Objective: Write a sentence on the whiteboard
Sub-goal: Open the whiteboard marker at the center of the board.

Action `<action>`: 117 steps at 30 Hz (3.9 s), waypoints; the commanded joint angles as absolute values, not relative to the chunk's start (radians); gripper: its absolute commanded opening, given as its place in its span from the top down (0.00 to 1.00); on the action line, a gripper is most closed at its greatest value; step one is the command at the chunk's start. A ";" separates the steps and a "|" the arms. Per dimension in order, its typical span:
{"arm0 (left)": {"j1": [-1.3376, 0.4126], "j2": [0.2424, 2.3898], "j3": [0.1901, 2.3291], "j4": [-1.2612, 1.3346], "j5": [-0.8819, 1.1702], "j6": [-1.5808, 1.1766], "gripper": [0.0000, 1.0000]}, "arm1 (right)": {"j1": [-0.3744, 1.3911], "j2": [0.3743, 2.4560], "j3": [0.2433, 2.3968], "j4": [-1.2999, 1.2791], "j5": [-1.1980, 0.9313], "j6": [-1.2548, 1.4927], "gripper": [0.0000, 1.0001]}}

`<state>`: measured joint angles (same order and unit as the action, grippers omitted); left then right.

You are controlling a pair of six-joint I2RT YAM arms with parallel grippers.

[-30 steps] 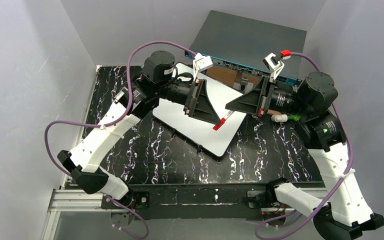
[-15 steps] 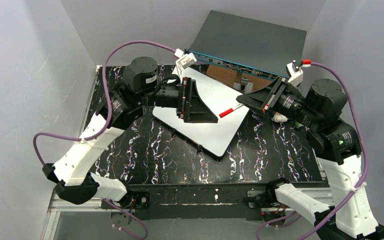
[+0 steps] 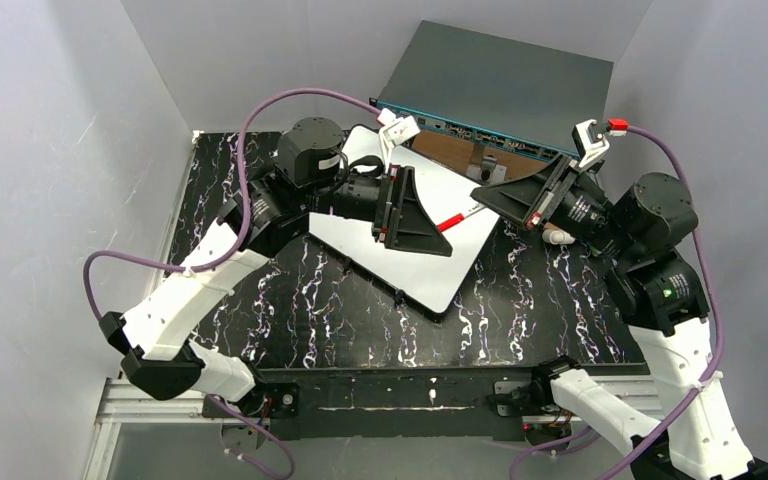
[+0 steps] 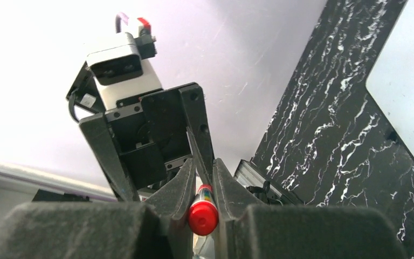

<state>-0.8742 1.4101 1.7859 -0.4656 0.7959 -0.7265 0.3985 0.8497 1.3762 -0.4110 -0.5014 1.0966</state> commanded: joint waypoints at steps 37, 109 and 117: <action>-0.936 1.293 1.616 -0.145 0.840 -0.964 0.68 | 0.413 0.792 1.358 -0.164 -0.723 1.126 0.99; -0.971 1.478 1.892 -0.580 0.882 -0.621 0.59 | 0.413 0.775 1.319 -0.293 -0.900 1.098 0.99; -0.969 1.455 1.877 -0.602 0.860 -0.636 0.34 | 0.413 0.773 1.341 -0.329 -0.879 1.065 0.99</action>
<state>-0.9733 1.4780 1.8645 -0.5930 0.8665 -0.6373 0.4099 0.7803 1.3109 -0.3332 -0.8722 1.0897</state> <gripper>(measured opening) 0.688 0.186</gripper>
